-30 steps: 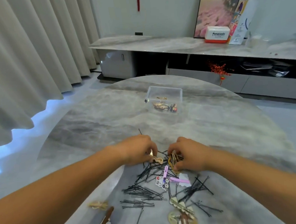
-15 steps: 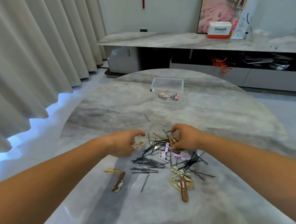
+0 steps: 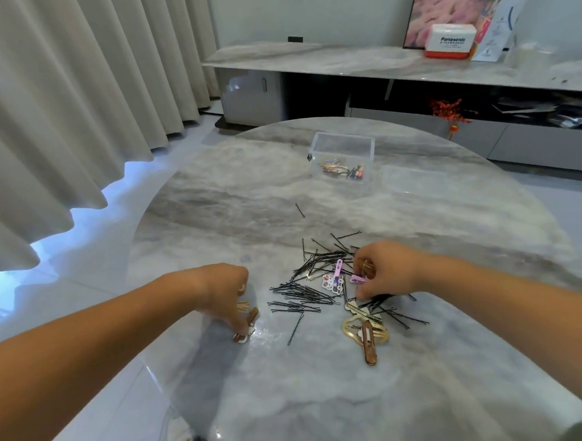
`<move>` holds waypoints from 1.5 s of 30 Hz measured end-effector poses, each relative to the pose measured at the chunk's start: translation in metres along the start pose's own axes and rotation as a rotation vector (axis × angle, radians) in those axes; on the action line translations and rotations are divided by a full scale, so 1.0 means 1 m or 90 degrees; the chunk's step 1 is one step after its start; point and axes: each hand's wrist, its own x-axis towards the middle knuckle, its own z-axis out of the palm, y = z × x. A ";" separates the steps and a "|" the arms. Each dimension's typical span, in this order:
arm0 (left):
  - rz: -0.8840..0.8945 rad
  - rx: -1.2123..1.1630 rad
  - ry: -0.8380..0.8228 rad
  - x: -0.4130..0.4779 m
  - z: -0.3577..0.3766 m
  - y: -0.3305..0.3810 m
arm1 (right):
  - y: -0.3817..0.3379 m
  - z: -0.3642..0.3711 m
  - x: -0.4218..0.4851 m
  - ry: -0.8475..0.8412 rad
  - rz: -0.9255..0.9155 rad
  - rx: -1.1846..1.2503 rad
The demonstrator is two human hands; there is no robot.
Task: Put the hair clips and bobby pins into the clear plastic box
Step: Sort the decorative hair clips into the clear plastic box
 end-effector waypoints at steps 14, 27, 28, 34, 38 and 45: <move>0.057 -0.036 0.016 0.021 -0.008 0.014 | -0.010 -0.001 0.015 0.099 -0.141 -0.053; 0.095 -0.102 0.025 0.028 -0.004 0.012 | -0.011 0.007 0.021 -0.024 -0.176 -0.066; 0.096 -0.105 0.018 0.029 -0.005 0.013 | -0.012 0.008 0.022 -0.020 -0.167 -0.070; 0.119 -0.218 0.027 0.035 -0.013 0.009 | -0.003 0.001 0.022 -0.014 -0.134 -0.074; 0.178 -0.548 -0.026 0.044 -0.026 0.007 | 0.008 -0.006 0.022 -0.002 -0.095 0.010; 0.181 -0.762 0.072 0.087 -0.076 0.019 | 0.025 -0.049 0.032 0.109 -0.005 0.336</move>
